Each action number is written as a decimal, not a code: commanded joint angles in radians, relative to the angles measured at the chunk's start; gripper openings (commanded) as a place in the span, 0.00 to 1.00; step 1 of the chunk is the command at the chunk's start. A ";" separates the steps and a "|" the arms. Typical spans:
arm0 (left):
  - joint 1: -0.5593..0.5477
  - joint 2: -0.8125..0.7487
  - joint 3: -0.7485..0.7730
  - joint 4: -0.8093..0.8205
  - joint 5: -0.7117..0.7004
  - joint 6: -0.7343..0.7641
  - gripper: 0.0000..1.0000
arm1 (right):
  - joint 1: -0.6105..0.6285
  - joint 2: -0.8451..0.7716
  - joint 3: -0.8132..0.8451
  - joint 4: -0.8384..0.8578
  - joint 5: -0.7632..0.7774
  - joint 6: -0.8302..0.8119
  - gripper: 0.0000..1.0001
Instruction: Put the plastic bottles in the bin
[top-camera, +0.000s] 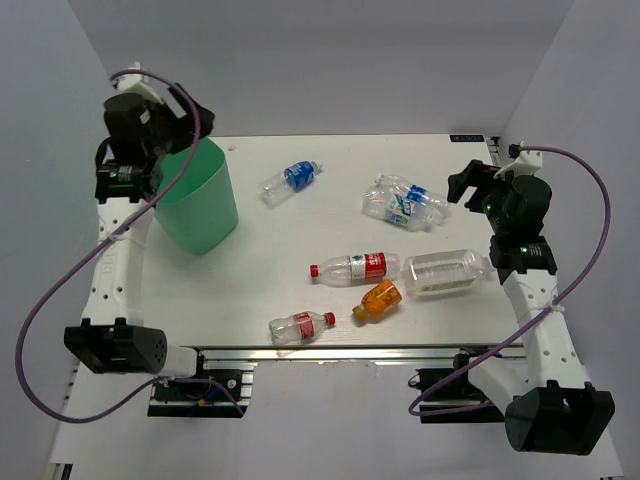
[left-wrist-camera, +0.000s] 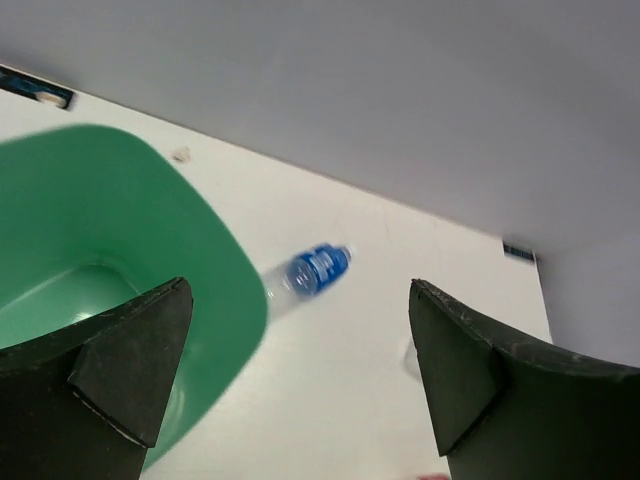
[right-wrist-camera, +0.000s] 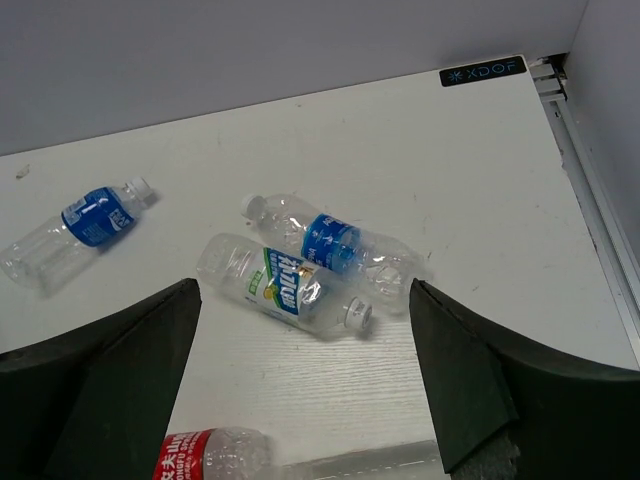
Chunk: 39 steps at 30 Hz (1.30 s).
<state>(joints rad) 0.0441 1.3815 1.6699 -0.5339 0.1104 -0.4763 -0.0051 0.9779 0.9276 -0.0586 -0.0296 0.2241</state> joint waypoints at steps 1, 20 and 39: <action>-0.139 0.019 0.024 0.015 0.074 0.085 0.98 | 0.002 0.001 0.045 0.014 -0.007 -0.014 0.89; -0.567 0.376 0.011 0.023 -0.096 0.471 0.98 | 0.001 0.090 0.062 -0.136 -0.168 -0.160 0.89; -0.392 1.043 0.564 -0.110 -0.097 0.723 0.98 | 0.002 0.146 0.070 -0.147 -0.200 -0.172 0.89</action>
<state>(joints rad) -0.3328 2.4470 2.2276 -0.6643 -0.0185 0.2287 -0.0051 1.1229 0.9539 -0.2157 -0.2111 0.0639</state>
